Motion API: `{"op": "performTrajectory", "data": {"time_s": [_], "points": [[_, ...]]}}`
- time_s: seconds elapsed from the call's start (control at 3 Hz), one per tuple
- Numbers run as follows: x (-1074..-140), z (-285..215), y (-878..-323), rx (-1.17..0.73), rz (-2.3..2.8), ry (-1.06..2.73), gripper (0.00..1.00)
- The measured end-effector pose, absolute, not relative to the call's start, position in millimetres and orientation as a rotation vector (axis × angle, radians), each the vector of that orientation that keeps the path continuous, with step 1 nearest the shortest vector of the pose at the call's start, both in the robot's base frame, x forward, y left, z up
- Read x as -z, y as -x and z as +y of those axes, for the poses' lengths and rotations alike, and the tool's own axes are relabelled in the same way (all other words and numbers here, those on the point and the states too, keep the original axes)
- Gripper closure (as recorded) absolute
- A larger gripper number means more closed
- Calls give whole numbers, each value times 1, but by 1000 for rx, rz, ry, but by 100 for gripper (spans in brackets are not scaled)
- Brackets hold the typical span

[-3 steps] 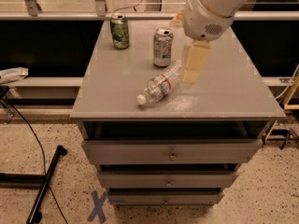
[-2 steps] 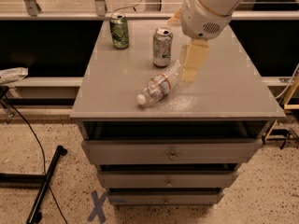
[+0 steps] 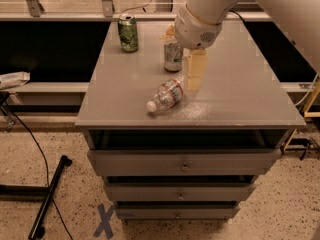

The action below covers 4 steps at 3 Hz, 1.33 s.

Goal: Place water bottle upright

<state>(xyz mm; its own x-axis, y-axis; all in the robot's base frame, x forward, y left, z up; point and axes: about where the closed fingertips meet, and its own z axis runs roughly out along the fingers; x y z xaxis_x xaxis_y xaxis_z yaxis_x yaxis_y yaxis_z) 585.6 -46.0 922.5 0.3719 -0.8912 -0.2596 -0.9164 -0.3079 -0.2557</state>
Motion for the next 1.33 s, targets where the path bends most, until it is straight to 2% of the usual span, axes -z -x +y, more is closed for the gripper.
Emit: {"op": "performTrajectory", "data": {"time_s": [0.33, 1.33], "points": [[-895, -36, -600, -55, 1468, 2439, 0], [-836, -37, -599, 327, 1260, 2817, 2]]}}
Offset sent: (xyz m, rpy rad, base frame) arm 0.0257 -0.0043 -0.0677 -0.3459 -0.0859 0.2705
